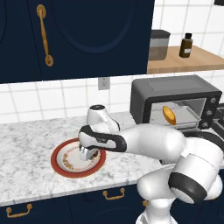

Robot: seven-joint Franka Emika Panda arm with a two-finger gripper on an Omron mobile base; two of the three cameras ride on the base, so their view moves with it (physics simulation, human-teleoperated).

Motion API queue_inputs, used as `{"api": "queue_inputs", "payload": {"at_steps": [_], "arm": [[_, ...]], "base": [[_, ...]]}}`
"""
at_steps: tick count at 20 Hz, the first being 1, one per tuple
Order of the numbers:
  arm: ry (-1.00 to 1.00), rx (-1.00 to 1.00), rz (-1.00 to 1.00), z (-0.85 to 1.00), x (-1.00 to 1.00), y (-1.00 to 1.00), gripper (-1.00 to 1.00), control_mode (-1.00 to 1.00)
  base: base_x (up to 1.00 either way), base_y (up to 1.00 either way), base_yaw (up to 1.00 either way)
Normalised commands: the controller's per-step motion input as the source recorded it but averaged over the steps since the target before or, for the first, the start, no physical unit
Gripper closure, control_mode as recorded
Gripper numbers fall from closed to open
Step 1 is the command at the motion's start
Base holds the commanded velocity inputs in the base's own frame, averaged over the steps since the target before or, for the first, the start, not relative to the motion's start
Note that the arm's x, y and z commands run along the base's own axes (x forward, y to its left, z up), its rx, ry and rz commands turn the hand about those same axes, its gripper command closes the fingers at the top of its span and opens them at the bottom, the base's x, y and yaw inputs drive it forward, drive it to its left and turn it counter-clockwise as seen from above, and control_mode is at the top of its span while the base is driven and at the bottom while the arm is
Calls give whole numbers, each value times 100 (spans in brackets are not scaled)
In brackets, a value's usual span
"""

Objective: Pick up the kebab skewer and baguette bread, and place them inside the toaster oven. Close the toaster oven door and start by setting the timer.

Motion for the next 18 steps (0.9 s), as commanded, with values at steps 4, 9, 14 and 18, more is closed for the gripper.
{"api": "queue_inputs", "payload": {"at_steps": [4,9,14,18], "arm": [[6,3,-4,100,-86,-100,100,-100],[4,0,-11,98,-60,-100,100,-100],[1,2,-16,100,-7,-100,100,-100],[5,2,-26,84,0,-94,100,-100]], "base": [[0,0,0],[0,0,0],[0,0,0],[0,0,0]]}}
